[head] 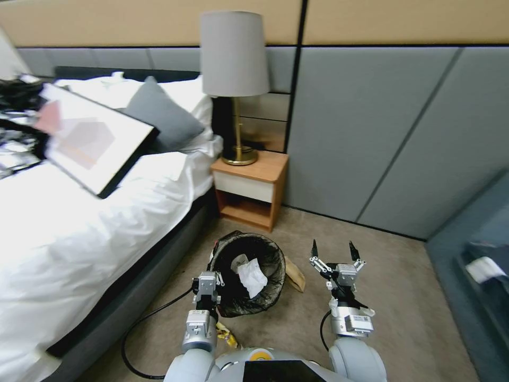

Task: Pick up the trash bin, then pick up the garbage from the floor and place it into the trash bin.

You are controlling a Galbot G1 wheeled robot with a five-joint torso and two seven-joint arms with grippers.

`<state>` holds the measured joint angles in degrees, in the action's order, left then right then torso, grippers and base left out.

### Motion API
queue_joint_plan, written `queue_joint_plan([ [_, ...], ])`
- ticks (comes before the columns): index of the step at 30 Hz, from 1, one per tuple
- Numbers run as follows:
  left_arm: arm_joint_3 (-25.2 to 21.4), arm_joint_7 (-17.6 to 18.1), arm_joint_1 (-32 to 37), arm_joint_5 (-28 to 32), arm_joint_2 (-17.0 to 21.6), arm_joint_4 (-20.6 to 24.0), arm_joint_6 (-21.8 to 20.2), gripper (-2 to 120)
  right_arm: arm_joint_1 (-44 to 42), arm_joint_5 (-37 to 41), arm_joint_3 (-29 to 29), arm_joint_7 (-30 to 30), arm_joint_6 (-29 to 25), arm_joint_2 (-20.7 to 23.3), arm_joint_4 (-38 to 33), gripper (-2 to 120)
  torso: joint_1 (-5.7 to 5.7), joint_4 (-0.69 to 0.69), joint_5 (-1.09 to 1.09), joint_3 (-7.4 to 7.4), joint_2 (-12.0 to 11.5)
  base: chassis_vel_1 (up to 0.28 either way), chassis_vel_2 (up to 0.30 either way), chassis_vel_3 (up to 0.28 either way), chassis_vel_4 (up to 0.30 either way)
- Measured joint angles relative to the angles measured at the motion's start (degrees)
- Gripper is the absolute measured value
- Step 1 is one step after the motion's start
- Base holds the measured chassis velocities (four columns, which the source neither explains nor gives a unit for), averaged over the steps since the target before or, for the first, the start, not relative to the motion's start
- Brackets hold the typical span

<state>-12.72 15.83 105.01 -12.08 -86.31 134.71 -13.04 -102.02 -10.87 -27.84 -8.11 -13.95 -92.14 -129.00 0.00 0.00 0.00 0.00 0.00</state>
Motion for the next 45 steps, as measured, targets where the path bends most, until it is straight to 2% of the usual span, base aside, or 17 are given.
queue_joint_plan([
  [16,0.29,0.13,-0.03,-0.34,0.23,-1.16,1.08,2,0.08,-0.04,-0.18,0.27,-0.01,0.0,-0.05,100,0.0,0.01,0.0,0.0,0.0,0.099,0.103,0.109,0.108],
  [31,0.44,0.14,-0.1,-0.35,0.44,-1.1,1.15,2,0.85,0.39,-1.66,0.91,0.43,0.0,0.55,100,0.0,-0.01,0.0,0.0,0.0,0.0,0.0,0.0,0.0],
  [39,0.44,0.11,-0.14,-0.48,0.42,-1.04,1.17,2,6.22,5.05,-6.06,1.63,5.17,1.89,5.37,100,0.0,0.0,0.0,0.0,0.0,0.0,0.0,0.0,0.0],
  [45,0.44,0.11,0.05,-0.67,0.31,-0.93,1.17,2,10.9,10.19,-9.85,2.92,8.32,5.69,15.51,100,0.0,0.0,0.01,0.0,0.0,0.0,0.0,0.0,0.0],
])
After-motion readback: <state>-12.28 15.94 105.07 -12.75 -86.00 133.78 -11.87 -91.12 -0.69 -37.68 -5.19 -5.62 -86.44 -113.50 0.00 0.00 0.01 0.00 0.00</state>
